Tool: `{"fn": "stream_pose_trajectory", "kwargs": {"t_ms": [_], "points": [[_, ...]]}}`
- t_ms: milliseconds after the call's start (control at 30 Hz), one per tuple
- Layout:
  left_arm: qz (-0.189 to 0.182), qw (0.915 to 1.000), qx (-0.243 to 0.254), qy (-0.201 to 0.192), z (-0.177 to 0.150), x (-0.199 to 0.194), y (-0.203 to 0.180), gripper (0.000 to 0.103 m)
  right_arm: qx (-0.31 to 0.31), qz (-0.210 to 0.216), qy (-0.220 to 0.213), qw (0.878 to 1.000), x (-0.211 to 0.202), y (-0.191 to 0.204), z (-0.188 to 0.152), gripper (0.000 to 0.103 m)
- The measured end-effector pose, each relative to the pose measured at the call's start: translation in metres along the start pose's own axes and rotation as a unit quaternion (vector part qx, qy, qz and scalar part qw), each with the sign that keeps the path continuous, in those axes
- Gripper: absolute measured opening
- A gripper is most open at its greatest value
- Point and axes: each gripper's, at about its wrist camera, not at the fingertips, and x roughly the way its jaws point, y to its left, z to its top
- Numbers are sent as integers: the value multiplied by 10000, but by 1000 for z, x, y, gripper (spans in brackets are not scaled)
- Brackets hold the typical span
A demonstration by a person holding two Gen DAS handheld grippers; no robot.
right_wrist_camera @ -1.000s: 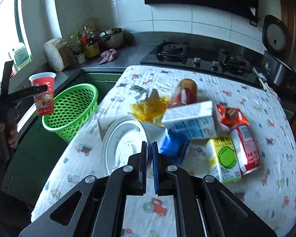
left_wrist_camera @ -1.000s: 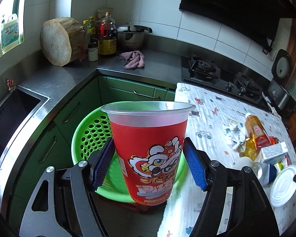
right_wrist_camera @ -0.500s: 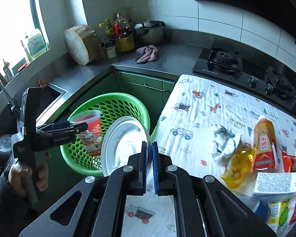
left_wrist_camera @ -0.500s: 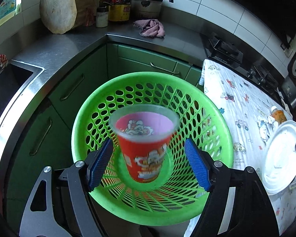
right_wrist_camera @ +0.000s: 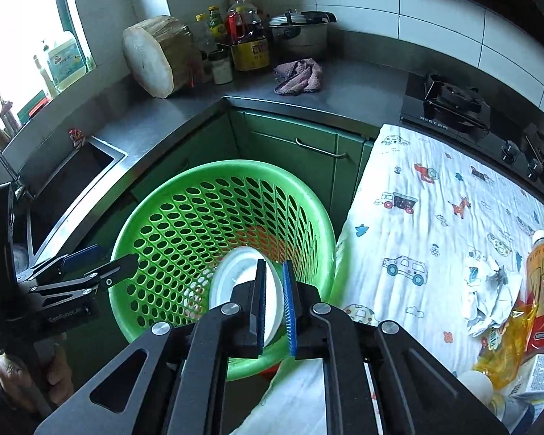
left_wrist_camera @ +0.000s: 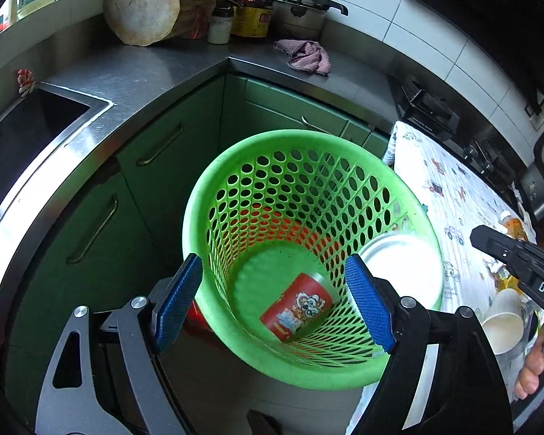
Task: Collect trash
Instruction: 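Drop the red cup into the basket with the left tool while the right grasps the lid, then grasp the white paper cup with the left tool while the right tool grasps the blue can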
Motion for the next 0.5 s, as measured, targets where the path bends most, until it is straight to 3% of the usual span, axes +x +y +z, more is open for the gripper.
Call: {"fn": "stream_pose_trajectory", "kwargs": {"t_ms": [100,500], "points": [[70,10000,-26,-9,-3,-5,3,80,8,37,-33,10000,-2,-1,-4,35],[-19,9999,32,-111,-22,-32,-26,80,55,-72,-323,9994,-76,-46,-43,60]]}}
